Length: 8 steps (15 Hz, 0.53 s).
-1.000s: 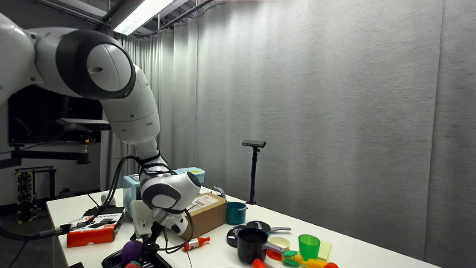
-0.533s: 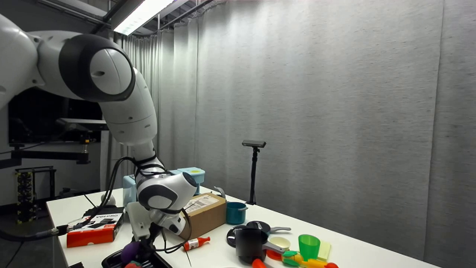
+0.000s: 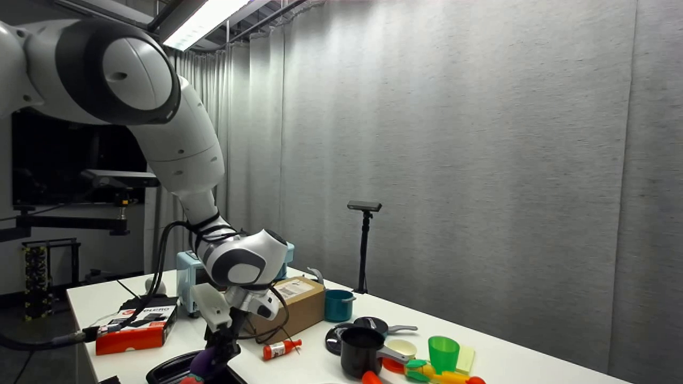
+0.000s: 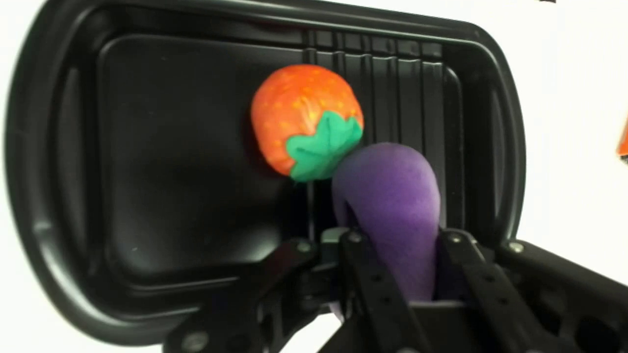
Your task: Pick the stuffed fruits on the tray and put them on the plate
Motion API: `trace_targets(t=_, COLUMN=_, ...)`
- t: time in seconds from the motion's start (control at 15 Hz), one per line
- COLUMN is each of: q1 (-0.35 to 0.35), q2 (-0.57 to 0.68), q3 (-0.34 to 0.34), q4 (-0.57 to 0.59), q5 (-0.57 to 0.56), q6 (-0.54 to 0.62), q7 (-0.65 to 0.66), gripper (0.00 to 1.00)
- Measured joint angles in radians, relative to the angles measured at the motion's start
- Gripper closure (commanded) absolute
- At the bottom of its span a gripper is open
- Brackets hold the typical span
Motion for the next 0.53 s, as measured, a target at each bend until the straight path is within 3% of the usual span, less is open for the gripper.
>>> trace_targets(t=0.2, q1=-0.001, q2=-0.073, q3=-0.041, q4=-0.025, q5=-0.018, q6=0.045, q7=0.085, gripper=0.94)
trace_targets(t=0.53, q1=-0.001, q2=-0.164, q3=-0.100, q4=-0.069, q5=-0.029, q6=0.222, q7=0.223, gripper=0.92)
